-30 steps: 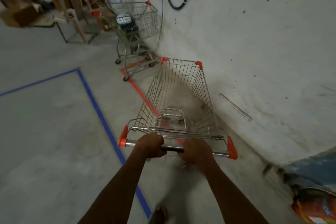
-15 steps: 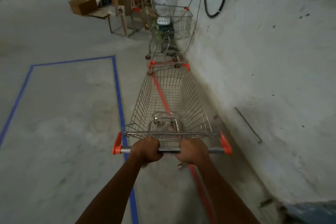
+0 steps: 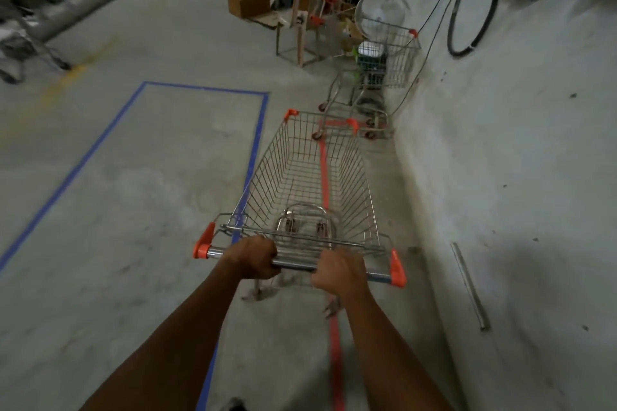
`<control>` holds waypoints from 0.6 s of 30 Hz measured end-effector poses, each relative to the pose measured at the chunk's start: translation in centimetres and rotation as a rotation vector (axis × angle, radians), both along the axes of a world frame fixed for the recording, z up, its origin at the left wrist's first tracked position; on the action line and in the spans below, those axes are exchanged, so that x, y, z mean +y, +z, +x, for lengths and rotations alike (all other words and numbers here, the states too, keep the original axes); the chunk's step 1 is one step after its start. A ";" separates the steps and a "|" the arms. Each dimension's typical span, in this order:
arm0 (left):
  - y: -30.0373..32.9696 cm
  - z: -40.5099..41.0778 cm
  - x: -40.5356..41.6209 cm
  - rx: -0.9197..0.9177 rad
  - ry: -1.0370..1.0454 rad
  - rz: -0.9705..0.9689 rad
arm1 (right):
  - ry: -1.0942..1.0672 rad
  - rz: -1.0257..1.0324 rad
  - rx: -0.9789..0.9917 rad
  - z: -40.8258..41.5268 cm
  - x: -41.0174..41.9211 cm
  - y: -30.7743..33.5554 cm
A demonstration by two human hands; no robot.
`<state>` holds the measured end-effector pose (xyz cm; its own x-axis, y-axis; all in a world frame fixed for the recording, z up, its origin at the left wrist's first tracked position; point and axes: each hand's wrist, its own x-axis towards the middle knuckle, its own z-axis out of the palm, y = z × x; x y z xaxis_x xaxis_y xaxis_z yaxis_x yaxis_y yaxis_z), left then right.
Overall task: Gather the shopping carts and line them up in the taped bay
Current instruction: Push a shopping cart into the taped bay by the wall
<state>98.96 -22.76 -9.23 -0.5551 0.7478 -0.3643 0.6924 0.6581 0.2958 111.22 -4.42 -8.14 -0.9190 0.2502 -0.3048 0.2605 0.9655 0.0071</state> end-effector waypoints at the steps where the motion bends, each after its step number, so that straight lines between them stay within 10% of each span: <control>1: -0.2 -0.8 0.6 -0.012 0.018 0.000 | 0.007 -0.013 0.011 -0.7 0.6 -0.1; 18: -2.0 -17.3 12.8 -0.017 0.153 0.079 | 0.107 0.006 -0.026 -20.9 14.5 1.1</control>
